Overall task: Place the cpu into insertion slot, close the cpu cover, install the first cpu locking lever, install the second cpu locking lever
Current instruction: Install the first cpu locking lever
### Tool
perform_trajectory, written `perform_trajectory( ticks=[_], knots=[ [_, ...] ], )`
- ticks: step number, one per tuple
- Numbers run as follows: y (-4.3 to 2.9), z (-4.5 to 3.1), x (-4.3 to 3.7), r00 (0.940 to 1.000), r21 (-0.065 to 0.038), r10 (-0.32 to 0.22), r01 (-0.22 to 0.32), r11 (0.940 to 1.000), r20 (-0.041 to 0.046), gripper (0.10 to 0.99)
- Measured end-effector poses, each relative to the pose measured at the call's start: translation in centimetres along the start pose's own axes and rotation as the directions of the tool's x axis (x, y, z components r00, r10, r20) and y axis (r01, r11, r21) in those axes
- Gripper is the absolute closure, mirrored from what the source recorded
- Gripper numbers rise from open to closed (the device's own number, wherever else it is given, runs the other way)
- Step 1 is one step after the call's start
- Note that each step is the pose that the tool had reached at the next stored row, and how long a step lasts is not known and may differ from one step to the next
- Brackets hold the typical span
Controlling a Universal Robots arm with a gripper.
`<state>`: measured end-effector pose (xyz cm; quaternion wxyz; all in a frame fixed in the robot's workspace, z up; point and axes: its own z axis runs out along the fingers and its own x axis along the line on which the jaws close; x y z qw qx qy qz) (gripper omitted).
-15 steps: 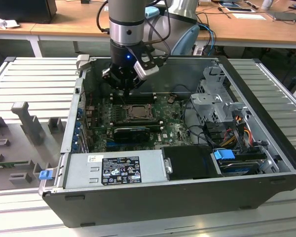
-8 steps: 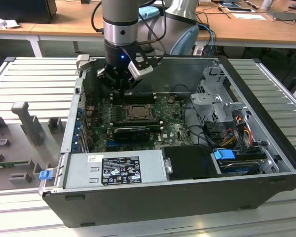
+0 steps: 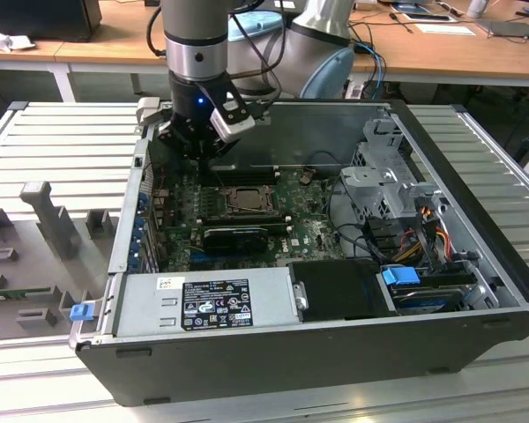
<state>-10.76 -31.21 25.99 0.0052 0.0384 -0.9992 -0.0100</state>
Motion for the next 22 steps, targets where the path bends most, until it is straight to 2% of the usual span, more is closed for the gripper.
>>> perform_trajectory(
  ticks=[4,9,10,19,22],
  knots=[
    [0.09,0.21,0.14,1.0000,-0.008,0.008,-0.008,0.9999,0.0005,0.980],
    [0.53,0.44,0.20,1.0000,-0.037,0.010,-0.009,0.9993,0.0027,0.980],
    [0.67,0.48,0.19,1.0000,-0.040,0.009,-0.009,0.9992,0.0030,0.980],
    [1.69,0.68,0.11,0.9999,-0.044,0.009,-0.009,0.9990,0.0032,0.980],
    [1.83,0.68,-0.07,0.9999,-0.044,0.010,-0.010,0.9990,0.0031,0.980]
  ],
)
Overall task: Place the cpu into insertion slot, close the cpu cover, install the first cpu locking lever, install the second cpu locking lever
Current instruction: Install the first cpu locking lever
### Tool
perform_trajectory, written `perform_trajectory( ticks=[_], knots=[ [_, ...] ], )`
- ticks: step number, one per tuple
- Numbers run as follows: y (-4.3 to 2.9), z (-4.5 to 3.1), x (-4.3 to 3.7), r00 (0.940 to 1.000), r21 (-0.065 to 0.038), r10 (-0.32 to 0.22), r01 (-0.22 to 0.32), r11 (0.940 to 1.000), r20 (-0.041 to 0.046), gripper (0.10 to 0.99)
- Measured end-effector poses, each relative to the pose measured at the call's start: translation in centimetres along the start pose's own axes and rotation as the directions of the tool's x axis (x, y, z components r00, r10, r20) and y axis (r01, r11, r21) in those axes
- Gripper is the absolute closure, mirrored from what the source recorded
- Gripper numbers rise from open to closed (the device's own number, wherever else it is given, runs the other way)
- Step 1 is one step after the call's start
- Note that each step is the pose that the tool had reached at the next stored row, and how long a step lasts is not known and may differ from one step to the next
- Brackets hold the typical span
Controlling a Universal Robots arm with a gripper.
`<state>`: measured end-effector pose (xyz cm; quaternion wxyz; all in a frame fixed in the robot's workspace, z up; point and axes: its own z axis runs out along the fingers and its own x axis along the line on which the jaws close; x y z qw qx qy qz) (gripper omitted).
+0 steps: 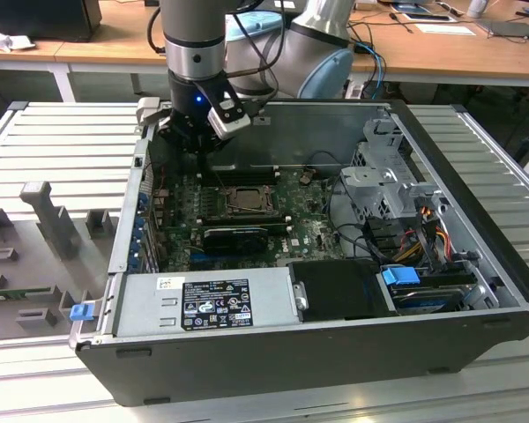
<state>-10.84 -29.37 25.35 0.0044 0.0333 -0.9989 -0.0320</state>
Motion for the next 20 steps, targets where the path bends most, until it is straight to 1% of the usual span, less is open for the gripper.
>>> perform_trajectory(
  ticks=[5,9,20],
  knots=[
    [-0.03,0.00,-0.76,1.0000,0.000,0.003,-0.003,1.0000,0.0002,0.980],
    [-0.06,0.00,-1.17,1.0000,0.000,0.004,-0.004,1.0000,0.0004,0.980],
    [-0.12,-0.01,-2.04,1.0000,0.000,0.004,-0.004,1.0000,0.0003,0.980]
  ],
)
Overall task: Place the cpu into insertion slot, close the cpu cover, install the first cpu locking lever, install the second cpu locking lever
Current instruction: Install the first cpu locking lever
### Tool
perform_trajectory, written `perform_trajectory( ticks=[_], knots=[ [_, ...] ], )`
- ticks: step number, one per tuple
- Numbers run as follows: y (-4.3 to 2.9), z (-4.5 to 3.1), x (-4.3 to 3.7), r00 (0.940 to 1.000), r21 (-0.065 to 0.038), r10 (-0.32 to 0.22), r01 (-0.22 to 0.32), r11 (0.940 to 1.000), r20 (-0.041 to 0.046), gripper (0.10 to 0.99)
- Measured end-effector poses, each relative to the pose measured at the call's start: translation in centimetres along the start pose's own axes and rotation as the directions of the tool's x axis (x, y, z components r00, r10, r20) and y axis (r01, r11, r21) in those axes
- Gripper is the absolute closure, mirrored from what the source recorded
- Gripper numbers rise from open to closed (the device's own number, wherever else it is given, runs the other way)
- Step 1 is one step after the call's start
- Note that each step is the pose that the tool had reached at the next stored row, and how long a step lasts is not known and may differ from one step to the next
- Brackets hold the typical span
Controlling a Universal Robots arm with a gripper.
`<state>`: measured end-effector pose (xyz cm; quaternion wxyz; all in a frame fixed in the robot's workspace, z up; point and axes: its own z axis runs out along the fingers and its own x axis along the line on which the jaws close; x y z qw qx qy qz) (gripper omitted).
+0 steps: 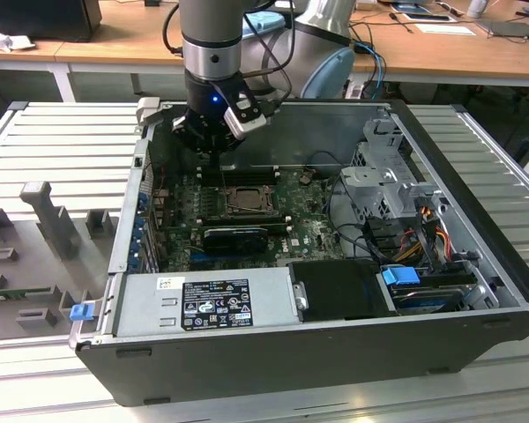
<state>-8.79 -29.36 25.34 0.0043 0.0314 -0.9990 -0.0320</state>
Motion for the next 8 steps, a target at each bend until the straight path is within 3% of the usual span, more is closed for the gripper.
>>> perform_trajectory(
  ticks=[8],
  knots=[
    [-0.07,0.04,-1.02,1.0000,0.000,0.000,0.000,1.0000,0.0000,0.980]
  ],
)
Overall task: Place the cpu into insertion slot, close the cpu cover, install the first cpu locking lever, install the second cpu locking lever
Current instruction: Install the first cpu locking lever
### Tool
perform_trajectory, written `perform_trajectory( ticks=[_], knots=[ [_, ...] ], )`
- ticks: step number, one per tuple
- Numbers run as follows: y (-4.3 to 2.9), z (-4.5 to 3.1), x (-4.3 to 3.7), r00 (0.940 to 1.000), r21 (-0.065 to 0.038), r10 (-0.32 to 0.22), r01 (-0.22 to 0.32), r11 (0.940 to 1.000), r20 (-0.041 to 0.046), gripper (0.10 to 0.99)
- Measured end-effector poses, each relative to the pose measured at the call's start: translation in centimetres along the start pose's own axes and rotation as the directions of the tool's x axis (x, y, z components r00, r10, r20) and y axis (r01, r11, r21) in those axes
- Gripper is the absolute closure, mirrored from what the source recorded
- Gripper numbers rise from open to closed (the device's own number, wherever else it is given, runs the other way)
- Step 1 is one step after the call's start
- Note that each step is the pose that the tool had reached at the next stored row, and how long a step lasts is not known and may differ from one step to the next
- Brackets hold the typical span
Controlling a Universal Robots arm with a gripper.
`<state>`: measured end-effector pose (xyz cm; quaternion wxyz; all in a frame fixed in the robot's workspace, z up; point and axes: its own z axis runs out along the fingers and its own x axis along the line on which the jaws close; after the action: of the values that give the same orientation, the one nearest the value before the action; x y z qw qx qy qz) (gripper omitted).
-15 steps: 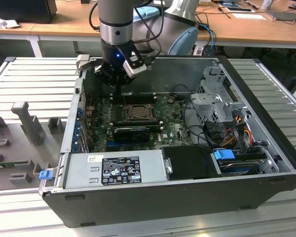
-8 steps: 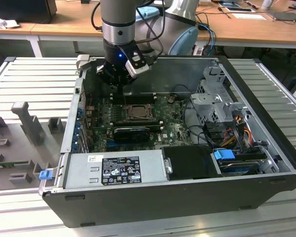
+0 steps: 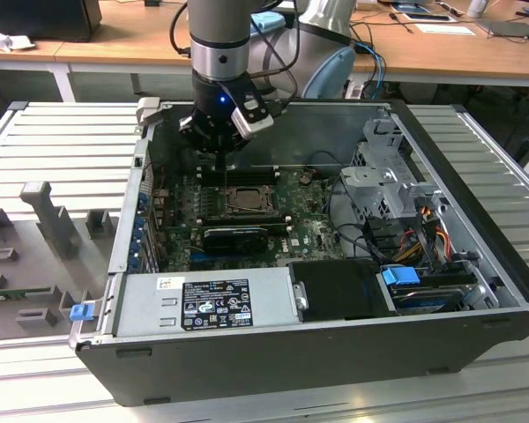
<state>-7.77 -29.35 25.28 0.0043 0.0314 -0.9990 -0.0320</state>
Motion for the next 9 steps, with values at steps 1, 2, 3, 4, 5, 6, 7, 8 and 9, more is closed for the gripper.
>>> perform_trajectory(
  ticks=[1,2,3,4,5,6,7,8,9],
  knots=[
    [-0.02,0.02,-0.29,1.0000,0.000,0.000,0.000,1.0000,0.0000,0.980],
    [-0.04,0.03,-0.51,1.0000,0.000,0.000,0.000,1.0000,-0.0001,0.980],
    [-0.07,0.07,-1.00,1.0000,0.000,0.000,0.000,1.0000,0.0000,0.980],
    [-0.09,0.10,-1.32,1.0000,0.000,0.000,0.000,1.0000,-0.0001,0.980],
    [-0.11,0.13,-1.62,1.0000,0.000,0.000,0.000,1.0000,-0.0001,0.980],
    [-0.14,0.20,-2.02,1.0000,-0.001,0.000,0.000,1.0000,0.0001,0.980],
    [-0.16,0.24,-2.18,1.0000,-0.006,0.000,0.000,1.0000,0.0004,0.980],
    [-0.17,0.29,-2.30,1.0000,-0.013,0.001,-0.001,0.9999,0.0007,0.980],
    [-0.18,0.43,-2.43,1.0000,-0.015,0.002,-0.002,0.9999,0.0012,0.980]
  ],
)
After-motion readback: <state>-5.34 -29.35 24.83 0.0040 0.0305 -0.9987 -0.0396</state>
